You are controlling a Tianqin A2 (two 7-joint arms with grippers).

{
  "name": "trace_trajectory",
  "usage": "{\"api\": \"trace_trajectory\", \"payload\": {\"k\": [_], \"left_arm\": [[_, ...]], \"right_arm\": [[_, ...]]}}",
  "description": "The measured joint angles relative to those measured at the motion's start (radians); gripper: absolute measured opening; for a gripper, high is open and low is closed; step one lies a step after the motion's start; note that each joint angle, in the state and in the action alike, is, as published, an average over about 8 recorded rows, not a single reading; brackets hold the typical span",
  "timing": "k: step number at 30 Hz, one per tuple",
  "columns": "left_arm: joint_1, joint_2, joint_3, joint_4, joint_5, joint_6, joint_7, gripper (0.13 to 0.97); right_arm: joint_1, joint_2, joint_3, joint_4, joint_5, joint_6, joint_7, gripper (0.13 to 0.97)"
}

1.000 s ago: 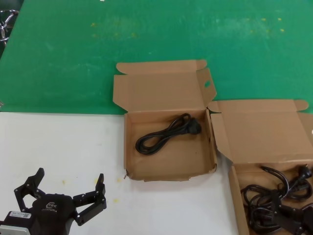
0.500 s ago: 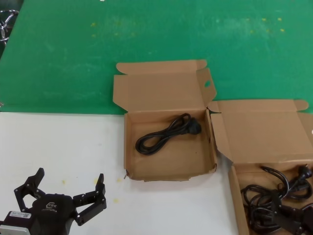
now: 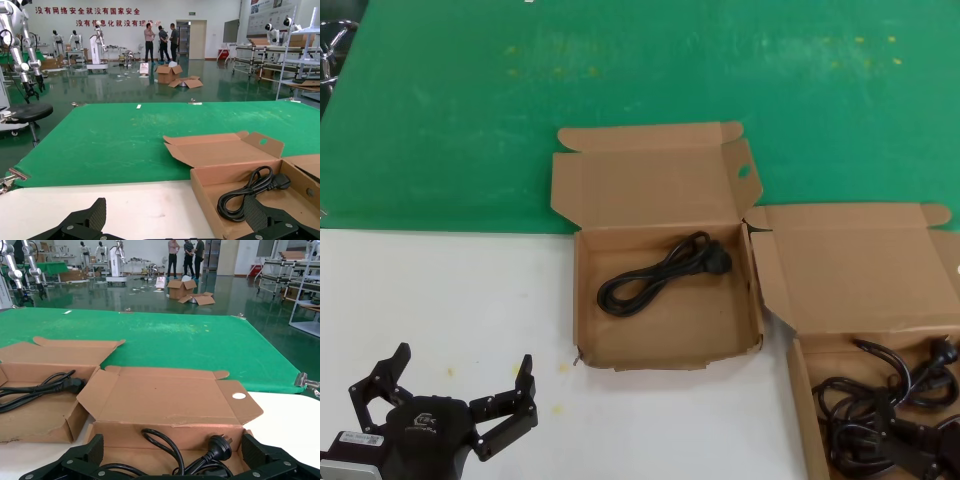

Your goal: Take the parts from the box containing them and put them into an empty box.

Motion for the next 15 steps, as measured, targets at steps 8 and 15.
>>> {"api": "trace_trajectory", "payload": {"k": [8, 15], "left_arm": [[0.000, 0.000, 0.000, 0.000, 0.000, 0.000, 0.000, 0.966], [0.000, 0.000, 0.000, 0.000, 0.000, 0.000, 0.000, 0.966]], "right_arm": [[0.000, 0.000, 0.000, 0.000, 0.000, 0.000, 0.000, 0.966], [0.000, 0.000, 0.000, 0.000, 0.000, 0.000, 0.000, 0.966]]}}
